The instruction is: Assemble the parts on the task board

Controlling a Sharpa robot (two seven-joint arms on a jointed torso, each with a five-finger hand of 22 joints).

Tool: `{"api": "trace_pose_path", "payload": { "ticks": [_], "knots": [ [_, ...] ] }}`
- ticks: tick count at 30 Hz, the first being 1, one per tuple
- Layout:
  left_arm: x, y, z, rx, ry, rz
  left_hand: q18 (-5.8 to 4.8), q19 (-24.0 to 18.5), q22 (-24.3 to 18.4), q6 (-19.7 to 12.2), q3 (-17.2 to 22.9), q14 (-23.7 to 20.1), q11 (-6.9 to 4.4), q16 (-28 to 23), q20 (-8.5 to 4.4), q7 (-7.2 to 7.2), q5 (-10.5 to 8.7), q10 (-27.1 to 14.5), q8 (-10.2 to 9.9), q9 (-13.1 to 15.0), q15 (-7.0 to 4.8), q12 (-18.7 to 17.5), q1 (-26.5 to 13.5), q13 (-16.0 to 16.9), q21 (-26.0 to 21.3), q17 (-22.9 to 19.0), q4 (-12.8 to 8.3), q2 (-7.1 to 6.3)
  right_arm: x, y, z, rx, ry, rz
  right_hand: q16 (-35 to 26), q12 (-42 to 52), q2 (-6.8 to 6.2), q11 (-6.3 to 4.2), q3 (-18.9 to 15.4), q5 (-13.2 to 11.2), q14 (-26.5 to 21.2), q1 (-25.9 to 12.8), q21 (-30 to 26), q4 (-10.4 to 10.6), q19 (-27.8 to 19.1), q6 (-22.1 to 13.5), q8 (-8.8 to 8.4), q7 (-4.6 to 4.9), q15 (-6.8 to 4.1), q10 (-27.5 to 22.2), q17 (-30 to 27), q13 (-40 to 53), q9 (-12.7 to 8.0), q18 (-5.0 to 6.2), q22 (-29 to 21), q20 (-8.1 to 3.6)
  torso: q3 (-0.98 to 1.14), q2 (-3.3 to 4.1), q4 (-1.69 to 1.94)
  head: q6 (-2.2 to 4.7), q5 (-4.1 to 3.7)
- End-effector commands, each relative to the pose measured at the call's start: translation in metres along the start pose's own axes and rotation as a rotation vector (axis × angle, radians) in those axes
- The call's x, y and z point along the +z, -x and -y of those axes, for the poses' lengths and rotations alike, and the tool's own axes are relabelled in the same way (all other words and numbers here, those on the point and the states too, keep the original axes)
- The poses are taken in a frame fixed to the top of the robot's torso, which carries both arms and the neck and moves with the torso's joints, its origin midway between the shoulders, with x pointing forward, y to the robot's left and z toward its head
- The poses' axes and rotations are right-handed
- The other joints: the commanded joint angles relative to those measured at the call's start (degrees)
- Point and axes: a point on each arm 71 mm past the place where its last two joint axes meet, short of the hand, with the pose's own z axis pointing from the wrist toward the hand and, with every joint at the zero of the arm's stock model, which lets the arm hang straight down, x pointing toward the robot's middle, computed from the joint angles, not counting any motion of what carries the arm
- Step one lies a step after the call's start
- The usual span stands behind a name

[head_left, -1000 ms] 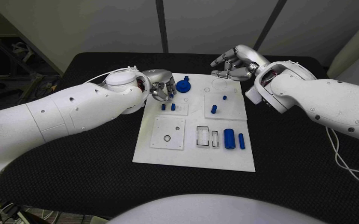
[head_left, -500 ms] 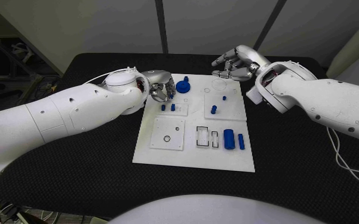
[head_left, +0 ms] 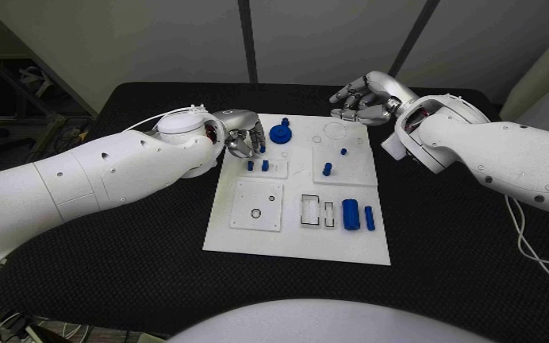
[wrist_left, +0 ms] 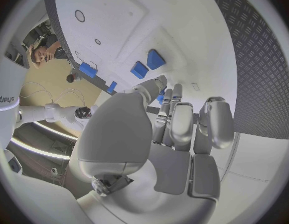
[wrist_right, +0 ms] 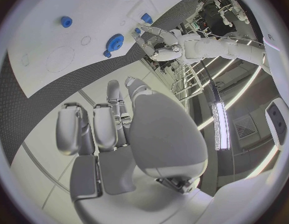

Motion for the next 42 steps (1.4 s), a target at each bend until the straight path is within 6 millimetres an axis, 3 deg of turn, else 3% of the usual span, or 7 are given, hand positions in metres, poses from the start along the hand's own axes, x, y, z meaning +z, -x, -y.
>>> {"api": "trace_pose_path", "payload": {
  "ticks": [1,19,21,22,25,31,42],
  "knots": [
    [-0.001,0.001,-0.001,-0.003,0.004,0.012,0.60,0.12,2.55,-0.54,-0.22,0.00,-0.01,0.25,0.45,-0.02,-0.25,-0.44,-0.31,-0.05,0.34,-0.30,-0.62,-0.05,-0.24,0.03,0.09,-0.04,0.001,0.000,0.002,-0.026,-0.010,-0.018,-1.00,-1.60,-0.41,0.12,0.45,0.11,1.37,0.29,-0.51,0.08,-0.55,0.21,-0.07,-0.03,-0.29,0.32,-0.88,-1.68,-0.04,0.51,1.05,-0.18,0.01,0.10,0.02,0.12,-0.06],
    [-0.019,0.030,-0.027,-0.211,0.035,0.187,1.80,-2.64,-1.30,0.04,0.37,-0.80,0.65,-0.53,0.82,0.75,-0.17,-0.81,0.37,-0.64,0.82,-0.83,-0.23,-0.11,-5.70,-1.92,0.05,0.55,-0.003,-0.007,0.016,-0.387,-0.039,-0.115,-4.63,-18.08,-1.15,0.46,4.63,-3.70,1.48,3.72,-1.05,-2.12,-0.22,5.62,1.06,-0.53,-0.18,0.54,-4.40,-17.38,0.33,0.55,0.80,-0.13,0.04,0.17,-0.10,0.99,-1.31],
    [-0.024,0.033,-0.033,-0.298,0.045,0.216,2.28,-4.03,-2.92,0.86,0.79,-4.01,0.88,-5.13,1.03,1.03,-0.19,-0.70,0.73,-0.74,1.08,-0.58,-0.02,-0.02,-8.10,-9.88,-0.11,0.53,-0.004,-0.010,0.015,-0.436,-0.040,-0.121,-4.54,-19.31,-1.32,0.45,4.78,-4.00,1.56,3.60,-0.89,-2.18,-0.03,5.81,0.84,-0.54,-0.11,0.92,-4.34,-18.72,0.26,0.48,1.05,-0.11,0.02,0.18,-0.04,1.42,-1.56],
    [-0.028,0.036,-0.040,-0.387,0.055,0.244,3.60,-7.83,-7.37,1.18,1.11,-8.47,1.24,-11.10,1.29,1.25,-0.19,-1.59,0.81,-0.99,1.34,-0.73,-0.05,-0.15,-14.55,-19.14,-0.20,0.33,-0.005,-0.013,0.015,-0.476,-0.042,-0.125,-4.48,-20.11,-1.60,0.55,4.72,-4.25,1.61,3.27,-0.70,-2.07,0.18,5.86,0.68,-0.55,-0.03,0.93,-4.32,-19.55,0.20,0.41,1.33,-0.08,0.03,0.19,-0.05,1.48,-1.65],
    [-0.037,0.040,-0.052,-0.595,0.075,0.301,5.62,-14.31,-14.46,1.48,1.38,-14.01,1.60,-18.76,1.64,1.63,-0.23,-2.72,0.81,-1.50,1.68,-0.49,-0.14,-0.31,-25.09,-29.70,-0.37,0.22,-0.006,-0.019,0.015,-0.544,-0.055,-0.137,-4.31,-21.45,-2.13,0.72,4.53,-4.75,1.72,2.63,-0.27,-1.73,0.65,5.54,0.18,-0.60,0.15,0.60,-4.23,-20.87,0.03,0.26,1.94,-0.02,0.09,0.19,-0.08,1.61,-2.28],
    [-0.049,0.044,-0.061,-0.956,0.037,0.360,7.02,-19.29,-20.16,2.89,1.30,-15.72,1.57,-21.35,1.82,1.88,-0.38,-1.54,1.54,-1.81,1.72,1.43,-0.50,0.08,-33.61,-31.86,0.01,1.73,-0.010,-0.029,0.017,-0.613,-0.078,-0.173,-4.41,-23.49,-2.76,0.96,4.32,-5.91,1.98,2.01,0.27,-1.34,1.20,4.84,-0.81,-0.82,0.34,-0.04,-4.79,-23.07,-0.22,0.09,2.70,0.11,-0.09,0.20,0.10,1.74,-3.11],
    [-0.056,0.047,-0.057,-1.228,-0.063,0.408,7.03,-19.94,-20.94,3.64,0.24,-16.48,1.32,-22.23,1.81,1.81,-0.39,-1.13,2.37,-1.93,1.65,2.94,-0.45,0.48,-34.92,-32.93,0.03,3.14,-0.014,-0.038,0.015,-0.634,-0.063,-0.214,-4.29,-24.61,-2.80,1.31,4.26,-5.19,2.00,1.64,0.46,-1.08,1.37,5.23,-1.15,-0.50,0.64,-0.04,-5.01,-24.71,-0.18,0.03,2.97,0.24,0.00,0.14,-0.09,1.44,-3.22]
  ]
}}
